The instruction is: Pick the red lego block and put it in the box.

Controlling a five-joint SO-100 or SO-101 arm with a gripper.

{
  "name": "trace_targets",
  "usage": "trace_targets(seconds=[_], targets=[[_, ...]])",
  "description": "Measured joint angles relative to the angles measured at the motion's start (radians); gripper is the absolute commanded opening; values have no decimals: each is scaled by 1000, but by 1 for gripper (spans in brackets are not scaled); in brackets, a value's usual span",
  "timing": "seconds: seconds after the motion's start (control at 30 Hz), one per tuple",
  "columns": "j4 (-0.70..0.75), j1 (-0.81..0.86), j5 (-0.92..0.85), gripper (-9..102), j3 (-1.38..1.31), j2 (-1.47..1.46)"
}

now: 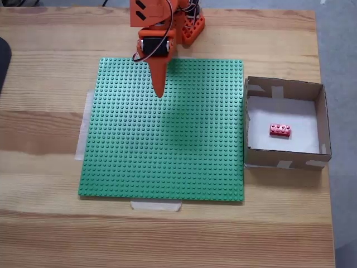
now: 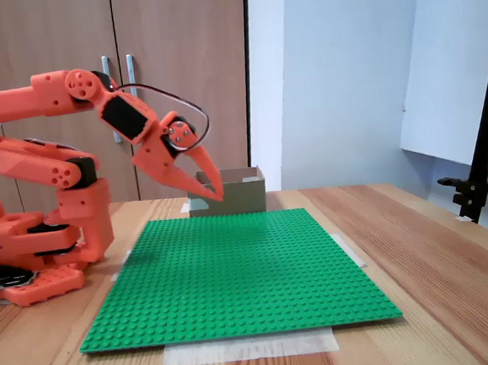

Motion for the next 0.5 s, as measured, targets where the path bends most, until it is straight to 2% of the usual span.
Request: trace_targets(seconds=[0.3, 0.5], targets=[[-11, 6, -52, -1, 206, 227], [-11, 23, -55, -1, 259, 261]])
